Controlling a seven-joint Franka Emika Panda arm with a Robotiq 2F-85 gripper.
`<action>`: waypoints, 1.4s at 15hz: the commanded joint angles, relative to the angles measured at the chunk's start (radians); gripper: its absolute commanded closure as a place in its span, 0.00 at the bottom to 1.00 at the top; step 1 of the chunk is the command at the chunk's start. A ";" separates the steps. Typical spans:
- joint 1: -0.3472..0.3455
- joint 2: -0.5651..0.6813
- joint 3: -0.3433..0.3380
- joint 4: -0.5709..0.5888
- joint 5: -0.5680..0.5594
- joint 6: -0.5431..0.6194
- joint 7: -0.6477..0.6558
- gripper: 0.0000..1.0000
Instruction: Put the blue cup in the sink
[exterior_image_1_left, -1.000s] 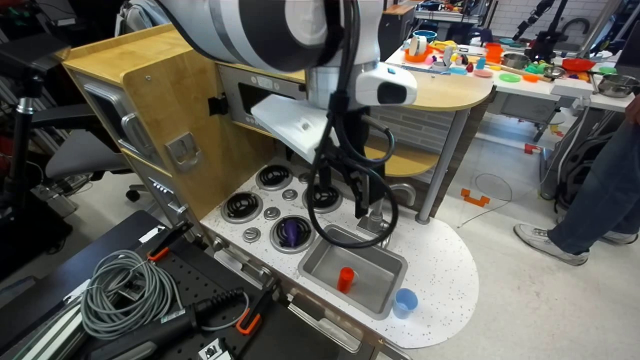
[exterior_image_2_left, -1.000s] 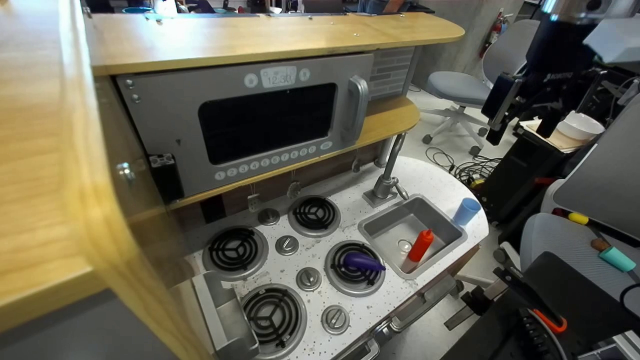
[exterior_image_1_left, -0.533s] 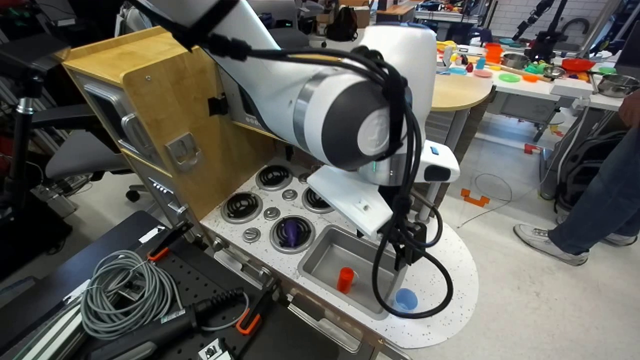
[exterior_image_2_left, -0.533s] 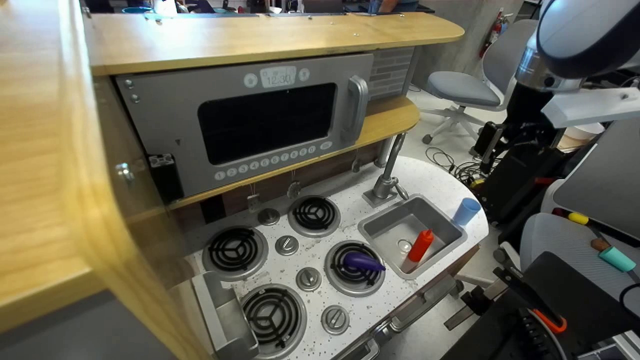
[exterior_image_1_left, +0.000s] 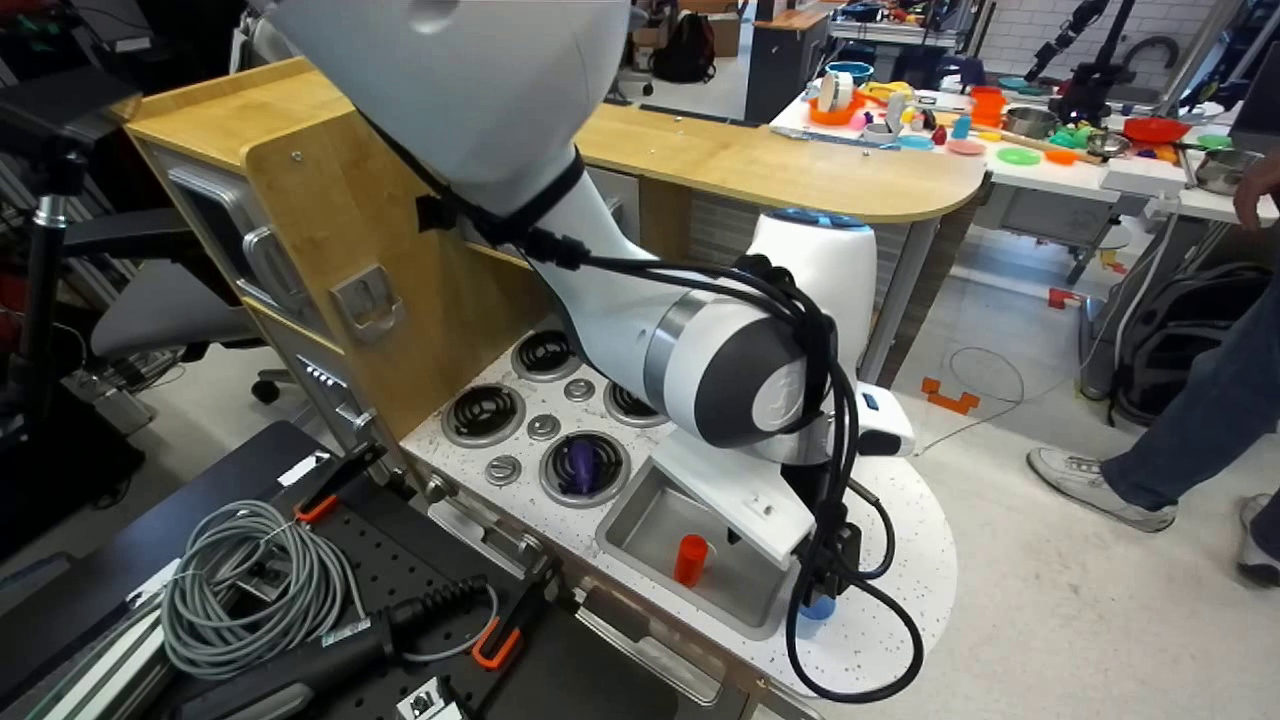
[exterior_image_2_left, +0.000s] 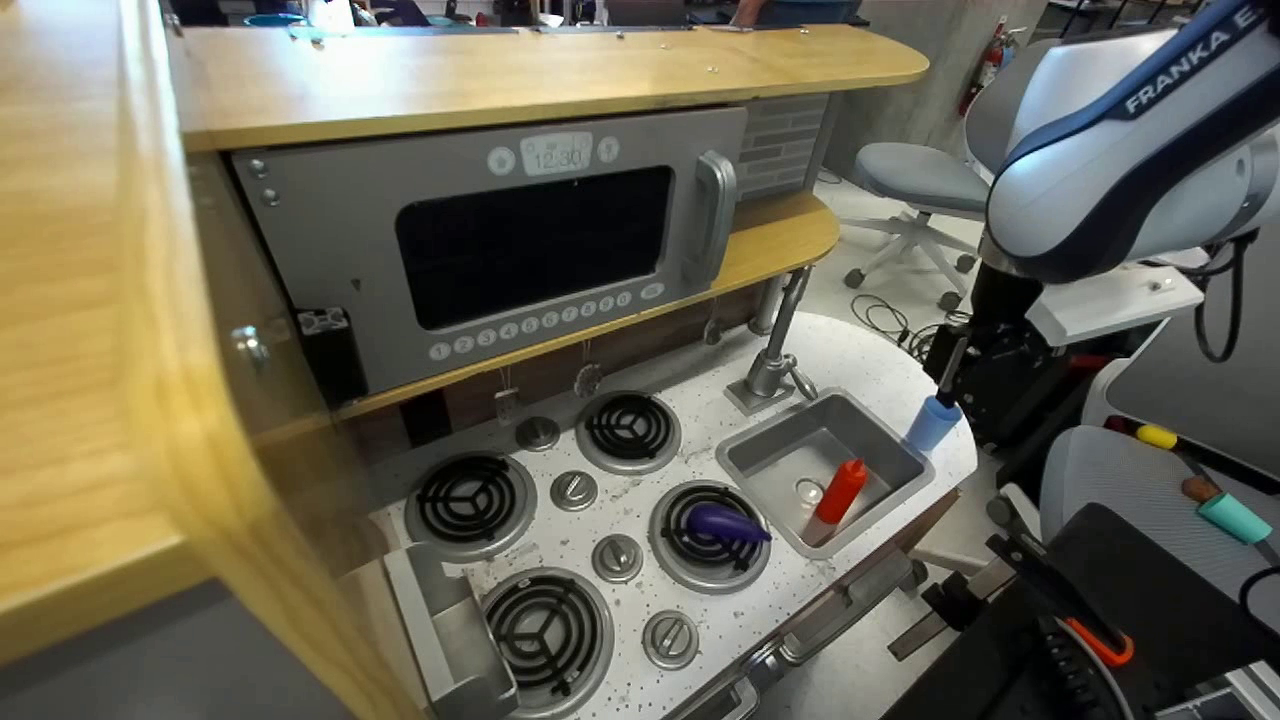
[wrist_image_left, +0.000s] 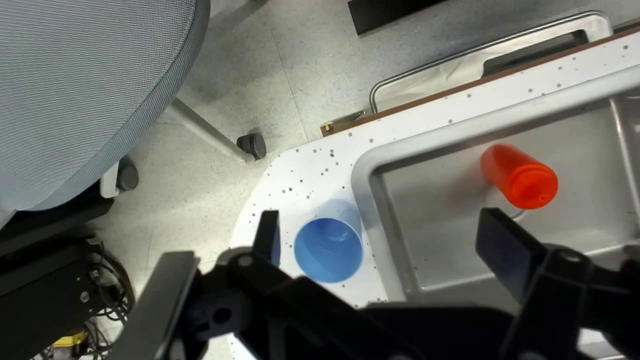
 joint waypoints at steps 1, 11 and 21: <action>-0.010 0.111 -0.011 0.102 -0.003 0.024 -0.032 0.00; -0.018 0.299 -0.020 0.296 -0.013 0.003 -0.096 0.00; -0.017 0.285 0.009 0.289 -0.010 -0.023 -0.168 0.00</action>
